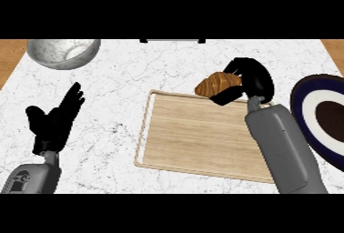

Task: Pick the croissant from the tray and place it in the plate

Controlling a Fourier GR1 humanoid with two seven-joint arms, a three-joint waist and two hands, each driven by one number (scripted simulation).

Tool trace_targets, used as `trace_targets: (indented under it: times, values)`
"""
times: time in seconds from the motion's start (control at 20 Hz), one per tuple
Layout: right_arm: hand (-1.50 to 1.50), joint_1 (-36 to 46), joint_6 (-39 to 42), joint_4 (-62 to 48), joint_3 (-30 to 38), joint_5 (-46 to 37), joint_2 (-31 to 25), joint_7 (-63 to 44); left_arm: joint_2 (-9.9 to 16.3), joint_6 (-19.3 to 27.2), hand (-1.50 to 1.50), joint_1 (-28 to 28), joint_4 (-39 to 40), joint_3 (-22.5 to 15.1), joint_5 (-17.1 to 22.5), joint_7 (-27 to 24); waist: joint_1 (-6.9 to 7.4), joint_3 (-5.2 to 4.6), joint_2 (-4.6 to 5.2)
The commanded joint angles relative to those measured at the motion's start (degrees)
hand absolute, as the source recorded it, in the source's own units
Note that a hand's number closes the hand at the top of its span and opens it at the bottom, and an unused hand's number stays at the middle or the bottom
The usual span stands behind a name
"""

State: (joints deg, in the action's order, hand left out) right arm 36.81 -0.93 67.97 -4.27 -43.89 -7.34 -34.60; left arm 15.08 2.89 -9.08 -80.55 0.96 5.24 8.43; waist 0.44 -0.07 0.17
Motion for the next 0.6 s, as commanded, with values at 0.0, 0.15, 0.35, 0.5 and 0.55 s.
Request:
trace_targets:
  times: [0.0,0.15,0.35,0.5,0.55]
  values:
    - [1.5,5.2,-8.4,-3.0,4.9,-5.6,-4.1,-4.1,-1.8,2.0,0.0,-1.1,0.5,-0.9,-1.4,0.1,0.13,0.06,0.17]
    - [1.5,4.3,-16.0,1.3,4.2,-13.3,-6.9,-7.3,0.1,0.0,0.0,-0.7,1.2,1.2,0.7,1.0,-0.68,0.01,-0.24]
    - [1.5,5.4,-20.0,4.9,4.0,-23.3,-8.7,-17.0,0.1,-0.3,0.0,0.0,3.0,0.8,-0.5,-1.7,-1.13,-0.04,-0.43]
    - [1.5,5.9,-18.3,7.4,6.6,-26.5,-10.8,-23.1,-0.2,-1.1,0.0,1.2,2.2,1.5,0.6,-2.5,-0.89,0.0,-0.44]
    - [1.5,2.6,-20.2,9.0,6.5,-27.4,-9.7,-23.5,0.5,-0.5,0.0,-0.2,1.6,1.5,-0.2,-0.8,-0.94,0.05,-0.38]
